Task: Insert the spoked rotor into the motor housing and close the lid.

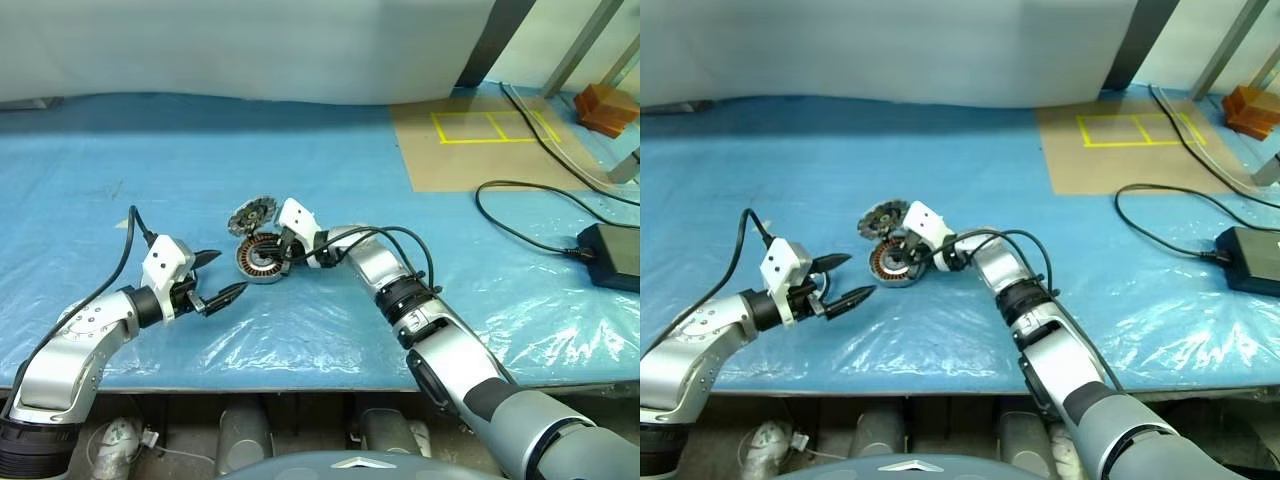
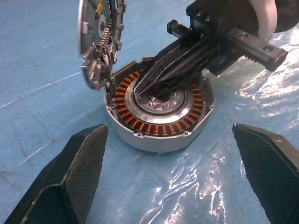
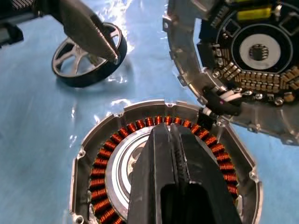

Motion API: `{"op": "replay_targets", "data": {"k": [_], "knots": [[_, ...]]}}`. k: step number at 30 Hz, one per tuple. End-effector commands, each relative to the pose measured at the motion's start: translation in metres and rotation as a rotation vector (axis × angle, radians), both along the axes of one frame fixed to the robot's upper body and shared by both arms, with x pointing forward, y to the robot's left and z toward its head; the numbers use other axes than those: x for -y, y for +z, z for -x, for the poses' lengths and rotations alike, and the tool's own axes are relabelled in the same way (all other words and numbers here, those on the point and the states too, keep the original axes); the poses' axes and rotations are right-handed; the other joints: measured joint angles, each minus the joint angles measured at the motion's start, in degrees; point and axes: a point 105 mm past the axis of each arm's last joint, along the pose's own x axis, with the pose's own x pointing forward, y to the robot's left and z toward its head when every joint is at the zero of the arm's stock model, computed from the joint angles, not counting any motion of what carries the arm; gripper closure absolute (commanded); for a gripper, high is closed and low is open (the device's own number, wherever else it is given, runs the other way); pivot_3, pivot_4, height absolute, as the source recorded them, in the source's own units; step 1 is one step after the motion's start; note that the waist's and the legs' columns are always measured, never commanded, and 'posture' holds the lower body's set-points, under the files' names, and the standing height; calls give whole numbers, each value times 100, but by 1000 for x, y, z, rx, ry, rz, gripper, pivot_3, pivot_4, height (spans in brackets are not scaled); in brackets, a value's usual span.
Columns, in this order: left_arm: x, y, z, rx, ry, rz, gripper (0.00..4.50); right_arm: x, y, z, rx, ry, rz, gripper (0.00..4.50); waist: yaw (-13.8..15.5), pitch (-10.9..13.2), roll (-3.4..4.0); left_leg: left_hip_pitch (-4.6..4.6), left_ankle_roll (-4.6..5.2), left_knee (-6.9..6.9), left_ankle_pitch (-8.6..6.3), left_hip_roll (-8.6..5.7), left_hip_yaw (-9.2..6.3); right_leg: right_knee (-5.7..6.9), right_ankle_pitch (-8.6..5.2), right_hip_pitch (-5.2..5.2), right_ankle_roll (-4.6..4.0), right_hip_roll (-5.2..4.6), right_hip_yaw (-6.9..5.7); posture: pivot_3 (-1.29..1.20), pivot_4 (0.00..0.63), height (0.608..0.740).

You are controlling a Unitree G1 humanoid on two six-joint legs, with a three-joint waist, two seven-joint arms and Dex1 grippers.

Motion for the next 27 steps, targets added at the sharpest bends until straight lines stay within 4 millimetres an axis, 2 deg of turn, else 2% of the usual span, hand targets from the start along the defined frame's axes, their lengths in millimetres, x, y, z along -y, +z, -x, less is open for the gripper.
{"op": "replay_targets", "data": {"k": [1,5,11,13,15,19,21,27], "knots": [[4,8,0,42,-16,0,0,1,-20,6,-65,-3,44,4482,-9,-1,1,5,0,0,0,0,0,2,0,2,0,0,2,0,150,740],[5,6,0,39,-19,-1,0,-2,-8,2,-71,-19,-15,4482,-2,-1,2,8,1,0,0,-1,0,4,0,6,0,0,3,0,150,740],[6,6,-1,40,-24,0,0,-7,50,0,-167,10,-320,4482,7,0,3,-4,1,1,0,1,0,0,0,-2,0,0,1,0,150,740],[6,6,-1,39,-25,-1,0,-6,58,1,-180,22,-357,4482,13,-1,2,-11,2,1,1,0,0,-2,1,-6,0,0,0,0,150,740],[6,6,-1,39,-26,-2,0,-7,53,4,-173,37,-322,4482,15,-1,2,-11,1,1,0,0,0,-2,1,-6,1,0,-3,0,150,740],[6,6,-2,41,-28,-3,0,-8,7,15,-91,70,-81,4482,12,-1,2,-10,0,-3,0,1,-1,-3,0,-6,0,0,-6,0,150,740],[7,7,-2,43,-28,-3,0,-9,-4,19,-93,70,-53,4482,11,0,3,-11,0,-3,0,1,-1,-4,0,-6,0,0,-6,0,150,740],[6,6,-1,41,-24,-4,0,-9,-3,15,-111,34,-78,4482,6,-1,2,-6,1,-3,0,0,0,-2,0,-4,0,-1,-2,0,150,740]]}}
